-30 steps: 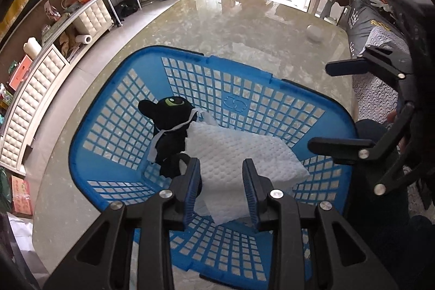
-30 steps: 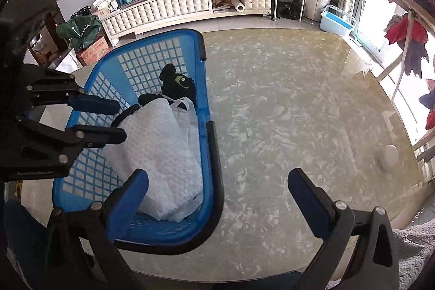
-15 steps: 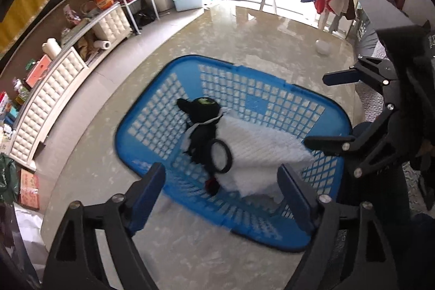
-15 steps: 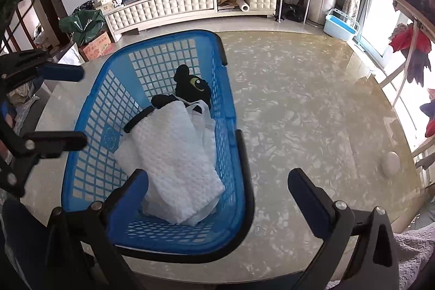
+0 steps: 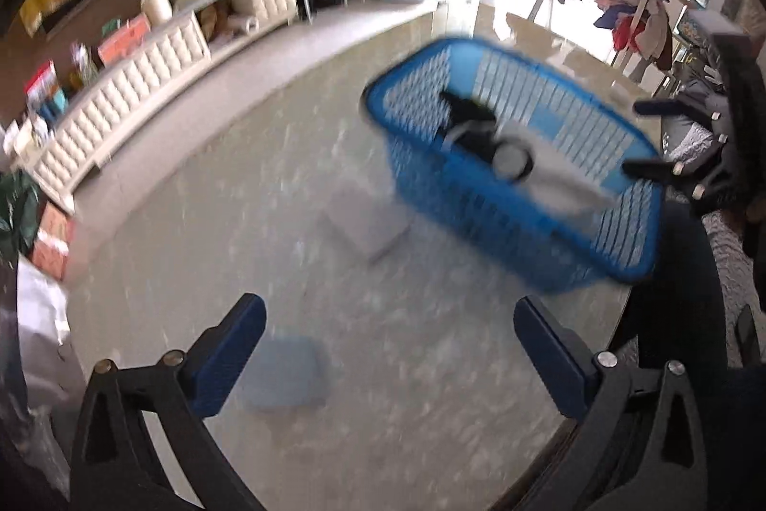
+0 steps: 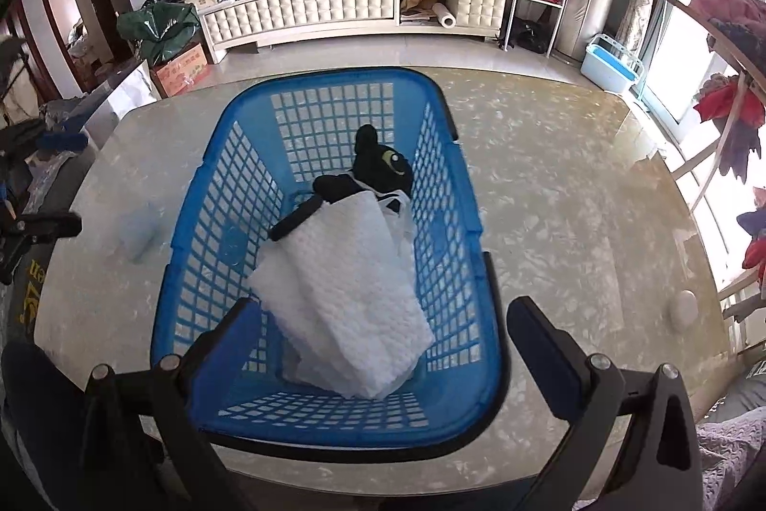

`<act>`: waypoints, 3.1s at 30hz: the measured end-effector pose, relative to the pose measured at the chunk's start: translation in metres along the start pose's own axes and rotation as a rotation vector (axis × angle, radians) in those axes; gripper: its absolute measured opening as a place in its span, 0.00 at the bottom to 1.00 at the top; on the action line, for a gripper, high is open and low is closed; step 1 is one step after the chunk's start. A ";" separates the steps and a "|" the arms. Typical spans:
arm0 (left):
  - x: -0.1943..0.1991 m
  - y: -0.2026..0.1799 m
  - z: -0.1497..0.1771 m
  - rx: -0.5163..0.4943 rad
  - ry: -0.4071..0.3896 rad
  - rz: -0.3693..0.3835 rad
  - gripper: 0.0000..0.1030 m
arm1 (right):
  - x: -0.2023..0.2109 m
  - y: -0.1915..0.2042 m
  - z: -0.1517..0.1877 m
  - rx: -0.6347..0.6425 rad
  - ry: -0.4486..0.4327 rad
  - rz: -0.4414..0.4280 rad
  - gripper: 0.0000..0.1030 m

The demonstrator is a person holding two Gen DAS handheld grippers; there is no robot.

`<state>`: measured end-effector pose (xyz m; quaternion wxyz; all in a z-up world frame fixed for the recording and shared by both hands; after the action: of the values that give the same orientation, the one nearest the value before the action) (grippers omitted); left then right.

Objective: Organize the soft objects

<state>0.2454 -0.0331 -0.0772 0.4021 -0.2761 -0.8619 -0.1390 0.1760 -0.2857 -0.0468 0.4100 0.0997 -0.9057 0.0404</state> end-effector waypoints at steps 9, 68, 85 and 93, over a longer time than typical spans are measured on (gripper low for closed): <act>-0.019 0.049 0.055 0.114 0.061 -0.050 1.00 | -0.012 0.020 -0.007 0.033 0.023 0.001 1.00; -0.095 0.112 0.116 0.198 0.070 0.057 1.00 | -0.239 0.175 -0.027 0.142 0.175 0.044 0.74; -0.100 0.119 0.120 0.229 0.075 0.055 1.00 | -0.256 0.156 -0.026 0.186 0.149 0.147 0.26; -0.095 0.118 0.123 0.233 0.077 0.051 1.00 | -0.246 0.157 -0.022 0.192 0.116 0.163 0.15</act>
<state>0.2886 0.0845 -0.2263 0.4675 -0.2437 -0.8489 -0.0383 0.3168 -0.0927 -0.2156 0.4455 0.0623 -0.8776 0.1657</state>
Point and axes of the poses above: each gripper's, at about its wrist camera, not at the fingertips, and x roughly against the way its jaws point, y to its left, z to its underside, the point moved 9 cm from there along -x, roughly the way its jaws point, and after that the axes turned 12 degrees about -y, right-handed, at the moved point
